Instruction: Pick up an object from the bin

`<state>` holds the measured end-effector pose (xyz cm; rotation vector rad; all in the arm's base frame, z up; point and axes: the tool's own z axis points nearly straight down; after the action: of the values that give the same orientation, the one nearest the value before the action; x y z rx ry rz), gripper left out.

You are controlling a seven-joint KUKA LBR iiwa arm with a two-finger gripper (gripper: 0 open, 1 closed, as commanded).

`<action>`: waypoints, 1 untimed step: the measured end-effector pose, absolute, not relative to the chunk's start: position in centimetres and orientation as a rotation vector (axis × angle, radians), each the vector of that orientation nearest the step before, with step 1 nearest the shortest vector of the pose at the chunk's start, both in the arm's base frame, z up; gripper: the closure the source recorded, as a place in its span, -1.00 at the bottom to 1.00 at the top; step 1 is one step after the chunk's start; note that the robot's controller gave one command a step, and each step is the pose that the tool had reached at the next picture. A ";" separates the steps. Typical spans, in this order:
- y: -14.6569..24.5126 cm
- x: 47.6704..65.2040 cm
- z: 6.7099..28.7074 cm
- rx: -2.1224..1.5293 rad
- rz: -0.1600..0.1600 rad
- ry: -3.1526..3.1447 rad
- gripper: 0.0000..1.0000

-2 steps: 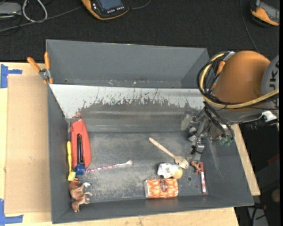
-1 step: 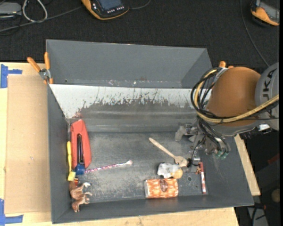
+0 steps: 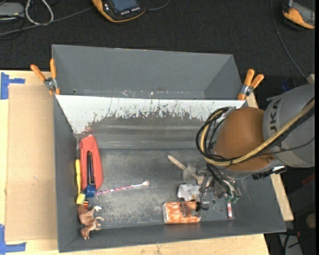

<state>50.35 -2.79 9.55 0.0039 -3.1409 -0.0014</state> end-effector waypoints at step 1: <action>-0.2 50.0 12.3 0.098 0.005 -3.157 1.00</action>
Offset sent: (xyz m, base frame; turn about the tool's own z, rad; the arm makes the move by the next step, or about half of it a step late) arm 0.0000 0.0000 0.0000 0.0000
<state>49.99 -0.16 12.30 0.0982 -3.1572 0.0045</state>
